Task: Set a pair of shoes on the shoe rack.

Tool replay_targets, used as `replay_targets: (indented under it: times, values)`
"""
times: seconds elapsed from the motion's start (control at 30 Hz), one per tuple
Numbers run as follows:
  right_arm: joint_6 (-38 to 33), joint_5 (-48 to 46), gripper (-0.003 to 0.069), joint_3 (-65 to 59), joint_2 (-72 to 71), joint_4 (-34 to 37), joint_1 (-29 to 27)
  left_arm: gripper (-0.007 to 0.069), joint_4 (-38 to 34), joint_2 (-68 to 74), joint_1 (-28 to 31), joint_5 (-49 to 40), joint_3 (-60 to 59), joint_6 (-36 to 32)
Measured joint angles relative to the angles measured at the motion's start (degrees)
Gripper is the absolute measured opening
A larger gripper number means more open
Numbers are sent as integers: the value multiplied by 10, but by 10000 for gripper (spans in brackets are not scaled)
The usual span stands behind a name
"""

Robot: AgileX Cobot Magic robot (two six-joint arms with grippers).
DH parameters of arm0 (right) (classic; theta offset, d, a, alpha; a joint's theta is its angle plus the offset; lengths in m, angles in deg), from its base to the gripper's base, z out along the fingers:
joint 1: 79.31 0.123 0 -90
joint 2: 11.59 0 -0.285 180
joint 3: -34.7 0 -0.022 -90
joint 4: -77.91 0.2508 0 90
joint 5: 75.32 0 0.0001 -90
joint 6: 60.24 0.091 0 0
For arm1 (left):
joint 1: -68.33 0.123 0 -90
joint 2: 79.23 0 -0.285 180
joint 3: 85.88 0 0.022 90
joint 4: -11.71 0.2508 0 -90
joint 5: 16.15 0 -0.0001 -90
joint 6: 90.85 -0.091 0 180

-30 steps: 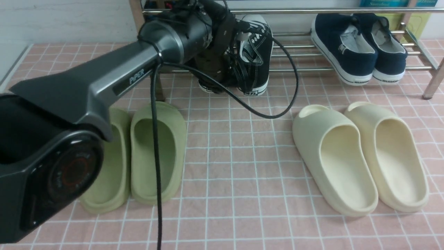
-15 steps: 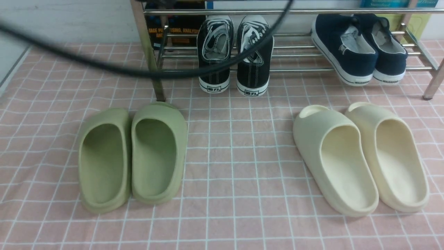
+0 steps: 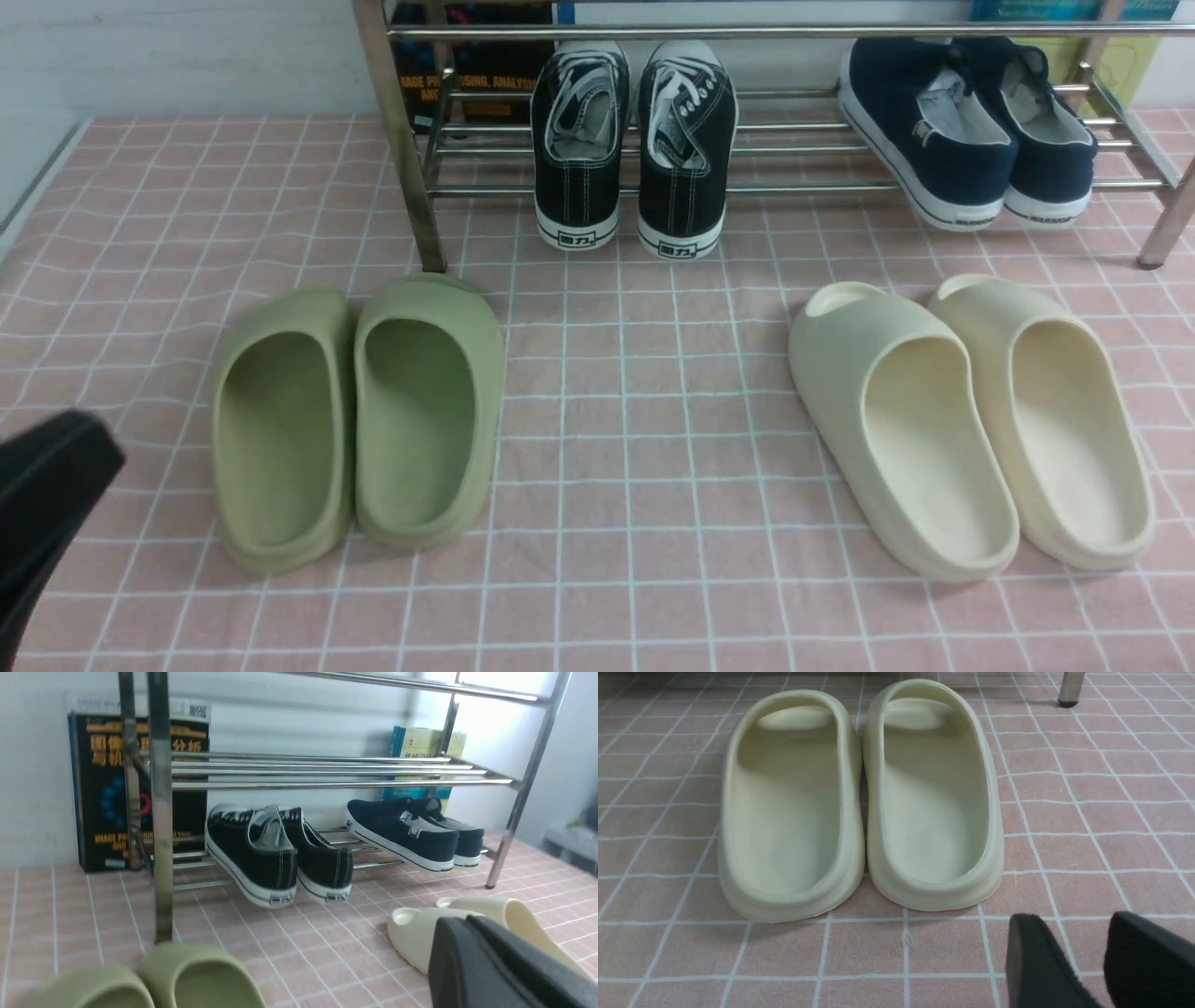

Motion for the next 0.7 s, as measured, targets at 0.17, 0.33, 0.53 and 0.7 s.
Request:
replay_targets:
  times: [0.17,0.33,0.53,0.7]
  values:
    - [0,-1,240,0,0,0,0,27,13,-66,0,-50,-24,25]
    - [0,-1,240,0,0,0,0,27,13,-57,0,-68,-29,28]
    - [0,-1,240,0,0,0,0,27,12,-24,0,-75,-29,29]
    - [0,-1,240,0,0,0,0,33,12,-19,0,-81,-33,30]
